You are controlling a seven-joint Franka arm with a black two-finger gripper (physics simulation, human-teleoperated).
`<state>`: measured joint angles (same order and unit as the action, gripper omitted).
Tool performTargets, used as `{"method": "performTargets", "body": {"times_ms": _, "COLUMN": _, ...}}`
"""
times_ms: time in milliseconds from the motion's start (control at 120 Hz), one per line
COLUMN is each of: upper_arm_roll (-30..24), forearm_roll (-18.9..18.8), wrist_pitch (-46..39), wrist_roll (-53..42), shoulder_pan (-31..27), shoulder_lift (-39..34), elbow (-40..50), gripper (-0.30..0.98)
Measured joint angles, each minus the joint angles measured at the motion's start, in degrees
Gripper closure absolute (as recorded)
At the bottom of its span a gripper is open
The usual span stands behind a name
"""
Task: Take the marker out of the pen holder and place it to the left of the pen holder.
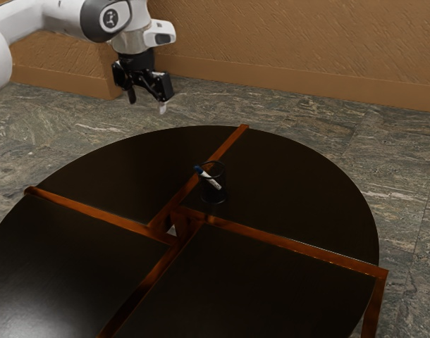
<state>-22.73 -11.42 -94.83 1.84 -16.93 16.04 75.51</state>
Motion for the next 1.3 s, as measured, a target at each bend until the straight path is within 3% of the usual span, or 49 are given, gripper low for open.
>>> {"method": "performTargets", "body": {"times_ms": 133, "upper_arm_roll": 0.17, "forearm_roll": -1.06, "wrist_pitch": -0.44, "wrist_roll": 0.11, "shoulder_pan": 0.15, "shoulder_lift": -1.72, "elbow": 1.88, "gripper": 0.0}}
{"method": "performTargets", "body": {"times_ms": 300, "upper_arm_roll": 0.42, "forearm_roll": -0.25, "wrist_pitch": -2.54, "wrist_roll": 0.43, "shoulder_pan": 0.13, "shoulder_lift": 1.36, "elbow": 5.11, "gripper": 0.0}}
{"method": "performTargets", "body": {"times_ms": 667, "upper_arm_roll": 2.34, "forearm_roll": 10.71, "wrist_pitch": -11.44, "wrist_roll": 3.99, "shoulder_pan": -0.46, "shoulder_lift": 4.68, "elbow": 15.65, "gripper": 0.02}}
{"method": "performTargets", "body": {"times_ms": 883, "upper_arm_roll": 1.06, "forearm_roll": 14.62, "wrist_pitch": -17.42, "wrist_roll": 5.63, "shoulder_pan": -0.38, "shoulder_lift": 11.07, "elbow": 11.45, "gripper": 0.02}}
{"method": "performTargets", "body": {"times_ms": 1300, "upper_arm_roll": -3.94, "forearm_roll": 15.14, "wrist_pitch": -23.62, "wrist_roll": 8.69, "shoulder_pan": 0.11, "shoulder_lift": 20.94, "elbow": 1.81, "gripper": 0.06}}
